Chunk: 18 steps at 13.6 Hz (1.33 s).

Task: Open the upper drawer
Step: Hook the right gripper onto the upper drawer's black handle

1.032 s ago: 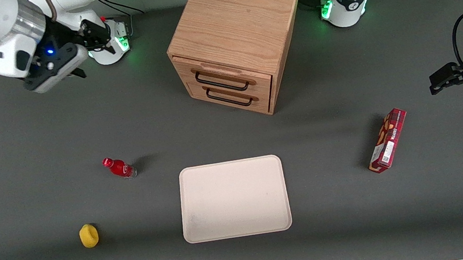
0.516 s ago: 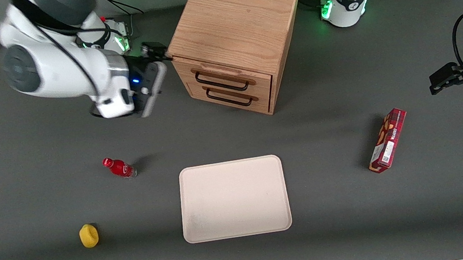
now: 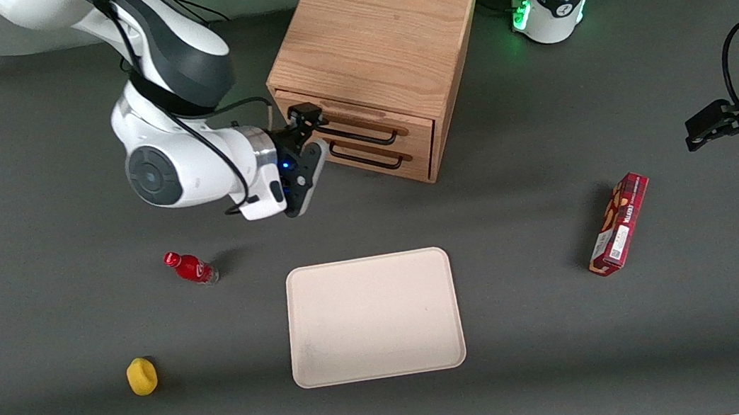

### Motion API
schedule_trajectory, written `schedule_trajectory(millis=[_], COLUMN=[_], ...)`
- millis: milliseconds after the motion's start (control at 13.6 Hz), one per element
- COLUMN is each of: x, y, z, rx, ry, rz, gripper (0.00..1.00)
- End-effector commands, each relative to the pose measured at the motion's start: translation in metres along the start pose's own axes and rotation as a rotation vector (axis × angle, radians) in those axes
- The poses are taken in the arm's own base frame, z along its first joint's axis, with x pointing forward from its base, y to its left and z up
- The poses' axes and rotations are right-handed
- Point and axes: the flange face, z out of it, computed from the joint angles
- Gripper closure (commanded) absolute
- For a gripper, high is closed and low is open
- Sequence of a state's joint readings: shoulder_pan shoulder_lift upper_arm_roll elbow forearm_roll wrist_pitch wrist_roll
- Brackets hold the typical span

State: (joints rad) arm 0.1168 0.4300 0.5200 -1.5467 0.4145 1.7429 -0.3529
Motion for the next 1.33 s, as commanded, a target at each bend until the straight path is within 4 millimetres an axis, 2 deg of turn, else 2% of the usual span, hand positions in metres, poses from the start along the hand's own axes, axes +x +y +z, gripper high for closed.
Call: schedule_trajectory(millis=[0, 295, 737, 958, 1105, 1253], x=[0.014, 0.015, 0.016, 0.021, 0.025, 0.036], y=[-0.006, -0.003, -0.006, 0.006, 0.016, 0.027], z=[0.029, 0.058, 0.076, 0.084, 0.084, 0.074], rx=[-0.04, -0.066, -0.065, -0.087, -0.093, -0.108], ry=[-0.01, -0.018, -0.02, -0.012, -0.004, 0.02], rz=[0.001, 0.013, 0.007, 0.003, 0.005, 0.001], gripper=[0.0, 0.0, 0.0, 0.0, 0.0, 0.0])
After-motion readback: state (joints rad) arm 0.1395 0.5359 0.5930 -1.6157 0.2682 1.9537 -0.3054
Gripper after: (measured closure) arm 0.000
